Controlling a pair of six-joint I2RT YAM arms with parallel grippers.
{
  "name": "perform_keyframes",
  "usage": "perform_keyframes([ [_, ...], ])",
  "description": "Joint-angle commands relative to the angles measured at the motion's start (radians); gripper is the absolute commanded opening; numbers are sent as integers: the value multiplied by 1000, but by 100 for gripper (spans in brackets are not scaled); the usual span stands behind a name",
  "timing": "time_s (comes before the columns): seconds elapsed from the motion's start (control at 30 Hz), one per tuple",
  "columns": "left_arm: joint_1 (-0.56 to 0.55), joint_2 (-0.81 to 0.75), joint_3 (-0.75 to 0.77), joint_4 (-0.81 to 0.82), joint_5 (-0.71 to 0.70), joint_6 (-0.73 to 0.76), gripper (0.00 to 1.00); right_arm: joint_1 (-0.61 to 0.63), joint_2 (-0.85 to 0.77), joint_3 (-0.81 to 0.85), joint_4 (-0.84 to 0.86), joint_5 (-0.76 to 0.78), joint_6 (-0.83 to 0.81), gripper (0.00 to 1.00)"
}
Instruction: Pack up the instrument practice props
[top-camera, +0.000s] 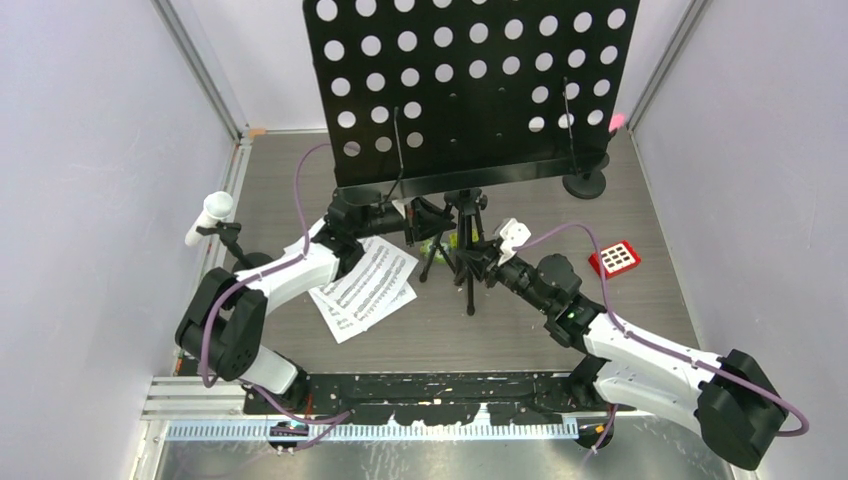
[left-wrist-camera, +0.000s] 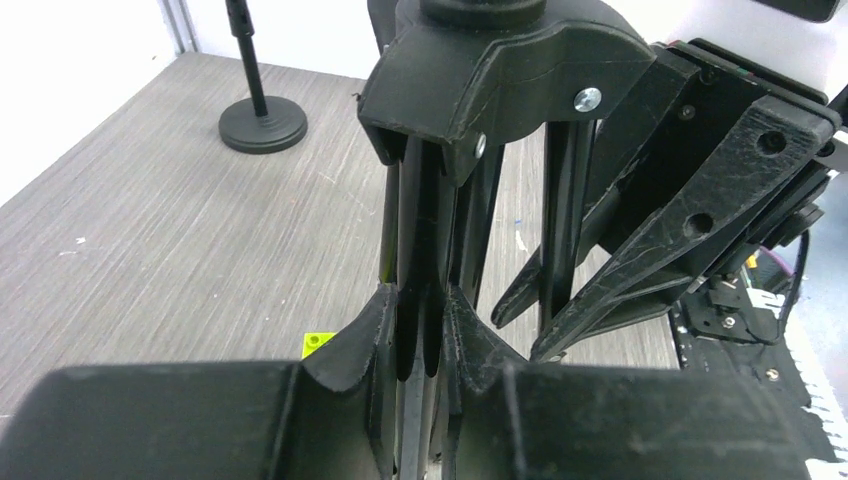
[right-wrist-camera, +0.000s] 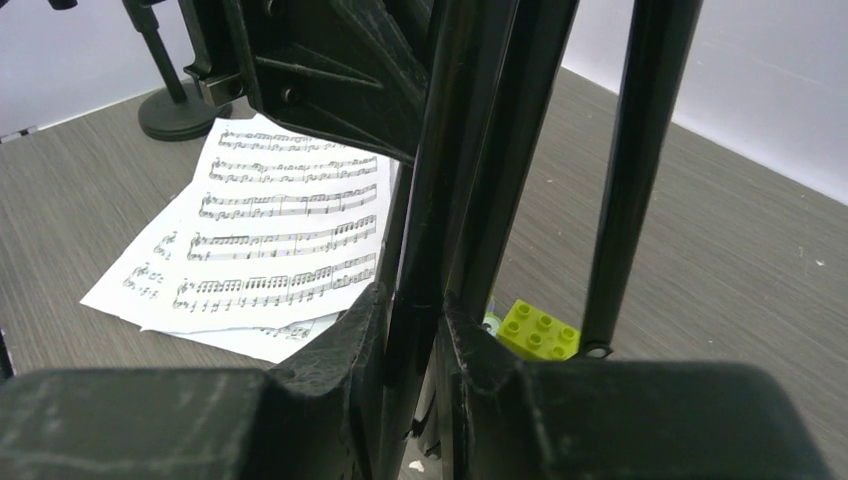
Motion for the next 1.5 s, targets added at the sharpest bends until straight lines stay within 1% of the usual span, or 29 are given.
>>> perform_keyframes([
  [0.0, -6, 13, 77, 81, 12, -106, 0, 4, -14, 104, 172, -22, -96, 1],
  [0.23, -35, 47, 86, 104, 28, -111, 0, 4, -94, 96, 68, -38, -131, 1],
  [0.4, -60, 42, 60, 106, 24, -87, 0, 4, -171, 34, 34, -54, -118, 1],
  [0.53, -67, 40, 32, 107, 11, -85, 0, 4, -213, -12, 27, -21, -95, 1],
  [0.57, -69, 40, 27, 110, 9, -82, 0, 4, -229, -17, 14, -16, -93, 3],
  [0.6, -72, 39, 22, 114, 7, -79, 0, 5, -242, -22, 1, -10, -88, 10],
  [0.67, -77, 34, 17, 111, 5, -69, 0, 5, -268, -35, -20, 4, -64, 33],
  [0.7, -79, 32, 16, 105, 4, -64, 0, 4, -279, -44, -29, 11, -56, 41],
  [0.8, -80, 25, 15, 88, 0, -45, 0, 4, -320, -79, -52, 33, -42, 55],
  [0.9, -79, 24, 12, 87, -1, -43, 0, 4, -374, -83, -96, 59, -24, 63],
  [1.1, -80, 22, 5, 86, 2, -37, 0, 4, -498, -31, -252, 76, -13, 73],
  [1.2, -82, 19, 3, 86, 7, -33, 0, 4, -555, -21, -265, 81, -10, 78],
  [1.23, -83, 19, 4, 85, 11, -33, 0, 4, -567, -14, -265, 116, -14, 80],
  [1.37, -87, 17, 4, 78, 16, -25, 0, 4, -546, 34, -248, 164, -40, 86],
  [1.47, -91, 14, 7, 67, 15, -16, 0, 4, -477, 76, -240, 165, -32, 86],
])
